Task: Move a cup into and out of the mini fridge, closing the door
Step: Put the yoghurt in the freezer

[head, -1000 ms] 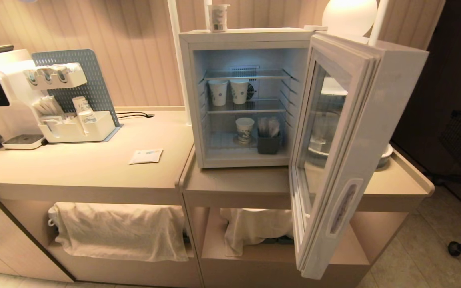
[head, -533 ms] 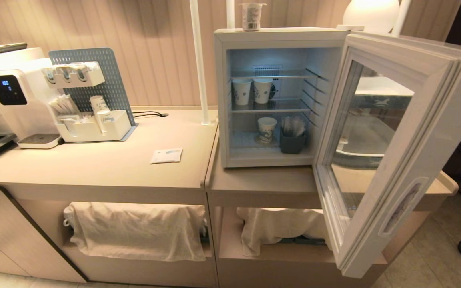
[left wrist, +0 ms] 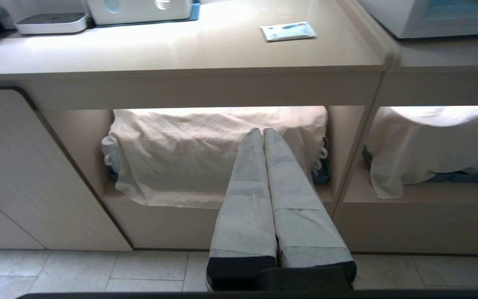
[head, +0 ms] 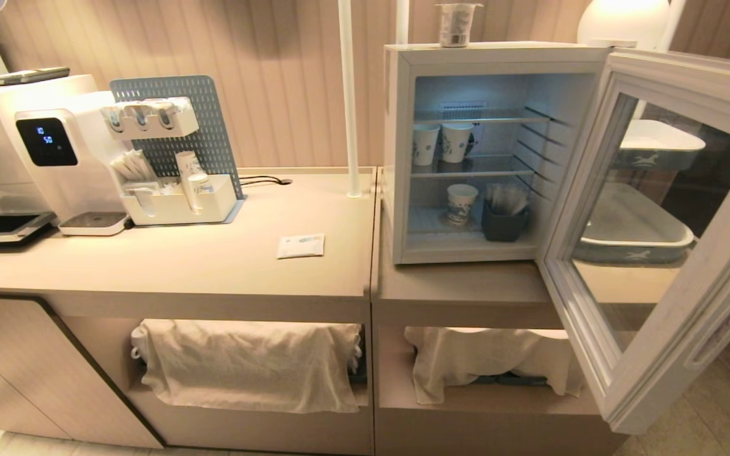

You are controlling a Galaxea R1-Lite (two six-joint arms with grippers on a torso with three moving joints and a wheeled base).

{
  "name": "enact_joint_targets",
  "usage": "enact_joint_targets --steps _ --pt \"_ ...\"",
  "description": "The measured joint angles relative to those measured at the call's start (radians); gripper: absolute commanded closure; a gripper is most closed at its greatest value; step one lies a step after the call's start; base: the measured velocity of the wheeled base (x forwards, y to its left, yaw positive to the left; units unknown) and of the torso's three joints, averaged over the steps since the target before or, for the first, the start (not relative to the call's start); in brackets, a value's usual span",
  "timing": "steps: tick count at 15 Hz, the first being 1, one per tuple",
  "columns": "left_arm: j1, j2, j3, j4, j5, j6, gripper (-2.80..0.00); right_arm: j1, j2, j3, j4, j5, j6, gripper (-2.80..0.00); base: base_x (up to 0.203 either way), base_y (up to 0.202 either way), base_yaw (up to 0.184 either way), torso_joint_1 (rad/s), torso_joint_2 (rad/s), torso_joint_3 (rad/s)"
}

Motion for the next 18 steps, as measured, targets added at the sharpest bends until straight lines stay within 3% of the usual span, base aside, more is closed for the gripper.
enact_joint_targets --steps 9,13,18 --pt "-0.001 0.0 0.0 0.001 0.002 -0.005 0.0 0.0 0.0 0.0 0.0 0.0 0.0 0.0 0.0 0.185 0.001 0.002 0.0 0.003" --pt "0.001 0.0 0.0 0.001 0.002 -0.004 0.0 0.001 0.0 0.0 0.001 0.0 0.0 0.0 0.0 0.019 0.0 0.0 0.0 0.0" --pt "-0.001 0.0 -0.003 0.01 0.003 -0.003 0.0 0.0 0.0 0.0 0.0 0.0 0.0 0.0 0.173 -0.001 0.004 0.005 0.0 0.003"
